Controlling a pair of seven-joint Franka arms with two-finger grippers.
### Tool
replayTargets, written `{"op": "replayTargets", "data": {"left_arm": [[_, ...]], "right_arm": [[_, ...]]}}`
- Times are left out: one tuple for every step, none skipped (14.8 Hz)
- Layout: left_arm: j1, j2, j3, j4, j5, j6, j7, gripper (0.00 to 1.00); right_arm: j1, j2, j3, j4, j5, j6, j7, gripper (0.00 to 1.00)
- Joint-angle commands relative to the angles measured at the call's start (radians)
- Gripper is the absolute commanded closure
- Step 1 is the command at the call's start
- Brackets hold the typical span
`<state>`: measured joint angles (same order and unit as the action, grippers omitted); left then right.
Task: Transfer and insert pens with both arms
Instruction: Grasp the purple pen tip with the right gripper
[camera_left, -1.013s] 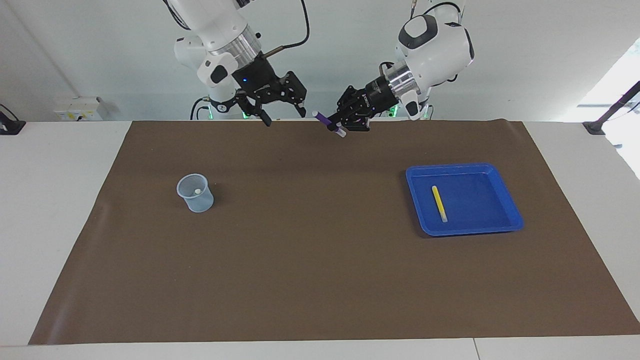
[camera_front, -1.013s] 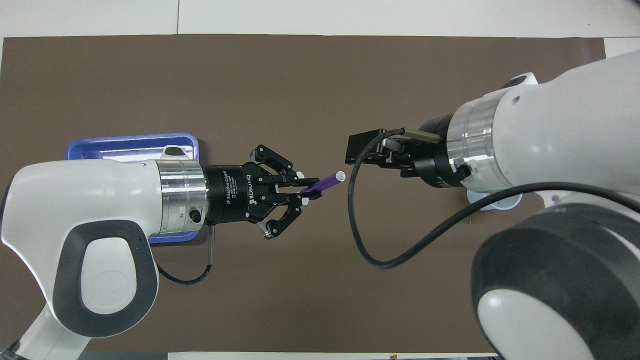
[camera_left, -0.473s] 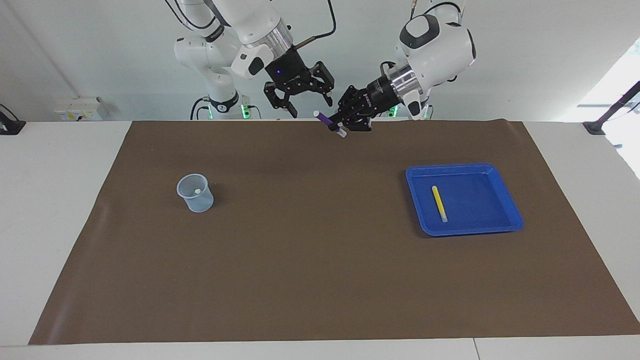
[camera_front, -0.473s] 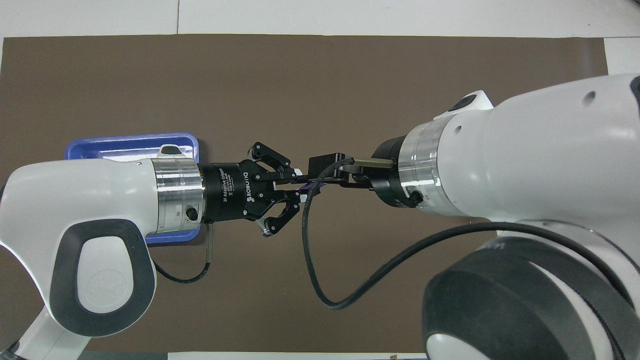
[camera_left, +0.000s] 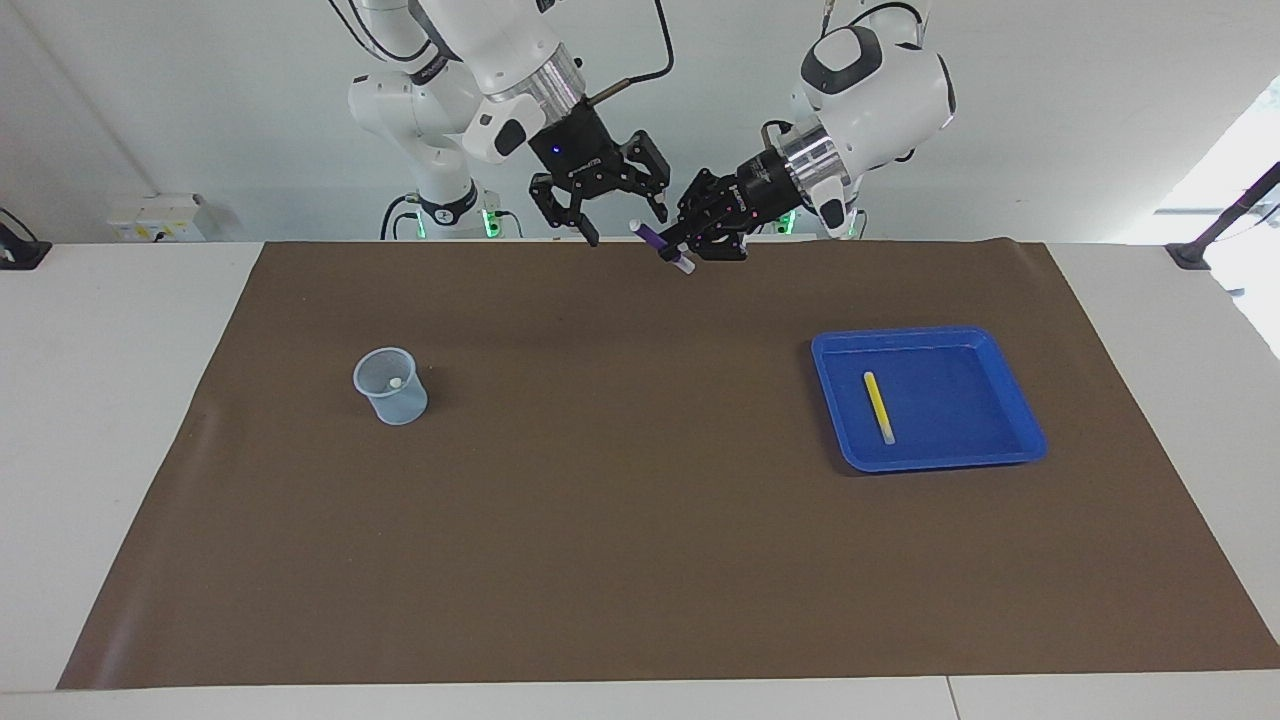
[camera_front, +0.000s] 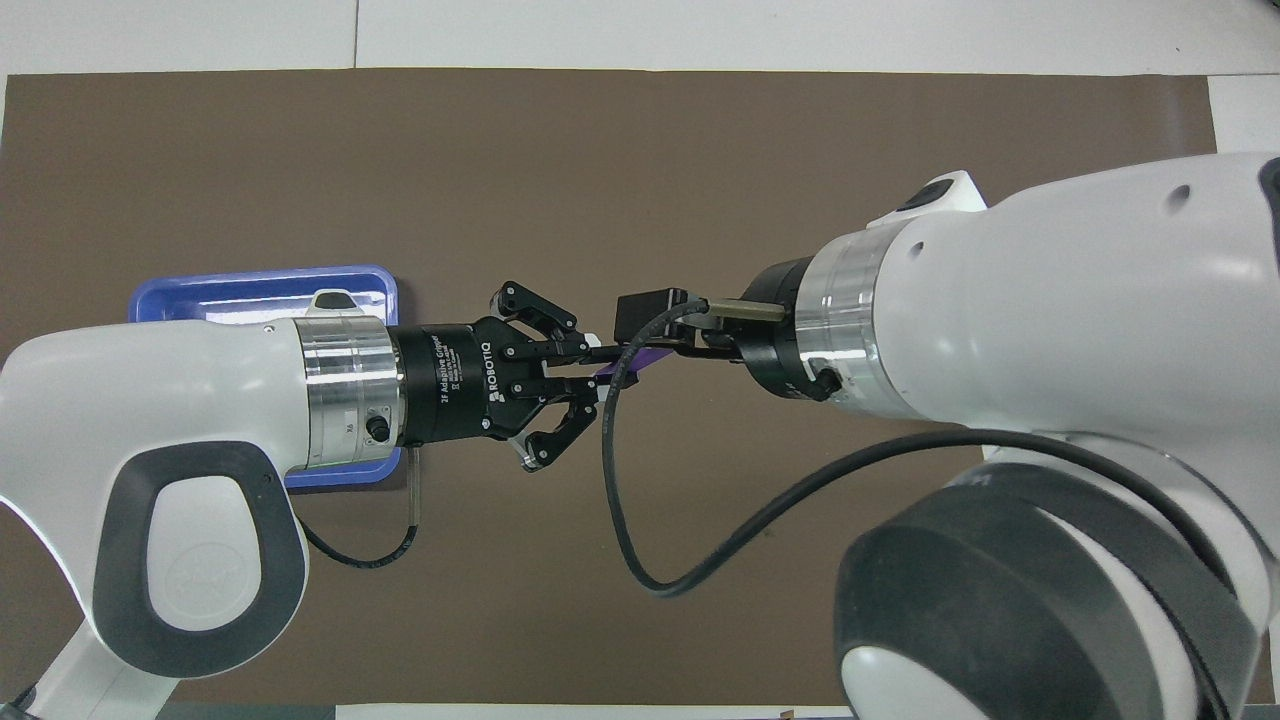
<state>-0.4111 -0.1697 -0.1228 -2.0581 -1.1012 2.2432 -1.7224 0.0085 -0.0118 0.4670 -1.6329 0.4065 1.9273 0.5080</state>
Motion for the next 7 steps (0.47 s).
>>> {"op": "replayTargets", "data": {"left_arm": [[-0.006, -0.034, 0.005, -0.037, -0.020, 0.019, -0.005, 1.00], [-0.006, -0.034, 0.005, -0.037, -0.022, 0.019, -0.005, 1.00], [-0.008, -0.034, 0.005, -0.037, -0.022, 0.019, -0.005, 1.00], [-0.006, -0.034, 0.005, -0.037, -0.022, 0.019, -0.005, 1.00], [-0.006, -0.034, 0.005, -0.037, -0.022, 0.019, -0.005, 1.00], [-0.006, -0.034, 0.005, -0.037, -0.022, 0.019, -0.005, 1.00], [-0.006, -0.034, 0.005, -0.037, -0.028, 0.019, -0.005, 1.00]], "right_arm": [[-0.010, -0.007, 0.019, -0.015, 0.017, 0.021, -0.019, 0.61], [-0.010, -0.005, 0.019, -0.013, 0.017, 0.021, -0.019, 0.77], [-0.010, -0.005, 0.019, -0.013, 0.017, 0.021, -0.019, 0.89], [-0.008, -0.005, 0.021, -0.013, 0.017, 0.021, -0.019, 0.97], [-0.008, -0.007, 0.022, -0.013, 0.017, 0.021, -0.019, 1.00], [-0.008, -0.005, 0.025, -0.013, 0.015, 0.022, -0.019, 1.00], [-0.008, -0.005, 0.027, -0.010, 0.015, 0.022, -0.019, 1.00]]}}
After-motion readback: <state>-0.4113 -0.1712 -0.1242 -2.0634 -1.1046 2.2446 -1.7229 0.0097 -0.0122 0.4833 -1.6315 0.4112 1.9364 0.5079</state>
